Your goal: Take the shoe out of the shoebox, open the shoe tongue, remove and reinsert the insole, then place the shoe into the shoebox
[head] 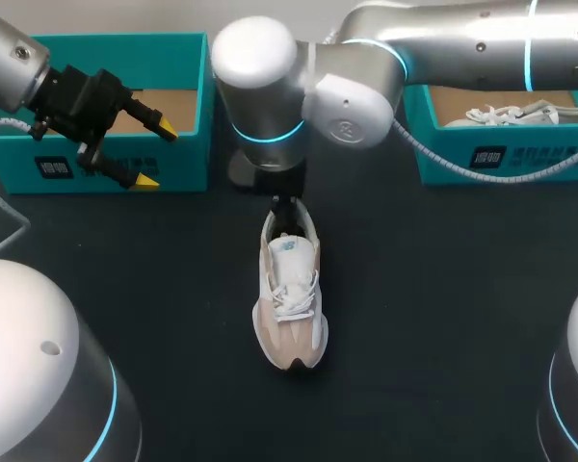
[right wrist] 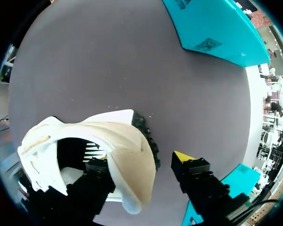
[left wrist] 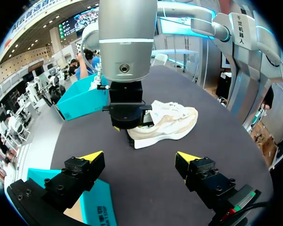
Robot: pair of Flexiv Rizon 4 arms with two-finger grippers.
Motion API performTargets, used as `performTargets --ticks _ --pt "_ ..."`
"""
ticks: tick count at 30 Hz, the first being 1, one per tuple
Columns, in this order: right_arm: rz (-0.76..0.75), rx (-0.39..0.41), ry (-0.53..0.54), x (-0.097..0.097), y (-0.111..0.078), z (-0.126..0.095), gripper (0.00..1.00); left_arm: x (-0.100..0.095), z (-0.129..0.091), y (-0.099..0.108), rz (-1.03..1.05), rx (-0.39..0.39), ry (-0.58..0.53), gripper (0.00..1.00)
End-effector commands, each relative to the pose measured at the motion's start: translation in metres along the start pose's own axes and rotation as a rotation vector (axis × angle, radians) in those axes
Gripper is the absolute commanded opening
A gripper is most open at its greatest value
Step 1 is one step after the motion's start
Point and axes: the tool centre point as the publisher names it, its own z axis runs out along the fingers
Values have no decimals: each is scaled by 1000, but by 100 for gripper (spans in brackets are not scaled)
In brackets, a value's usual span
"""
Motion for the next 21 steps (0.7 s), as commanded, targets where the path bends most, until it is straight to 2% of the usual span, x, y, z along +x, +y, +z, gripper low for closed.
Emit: performTargets --ticks 1,2,4,9,13,21 --pt "-3 0 9 0 7 7 25 0 0 0 0 -3 1 100" --pt "-5 7 9 0 8 8 20 0 0 0 0 -3 1 100" --pt "1 20 11 2 8 9 0 0 0 0 0 -3 1 100" --pt "54 59 -13 8 -2 1 0 0 0 0 0 -3 1 100" --pt "89 36 -28 6 -10 -22 0 0 0 0 0 -3 1 100" --pt "47 65 -21 -5 -20 -84 0 0 0 0 0 -3 1 100"
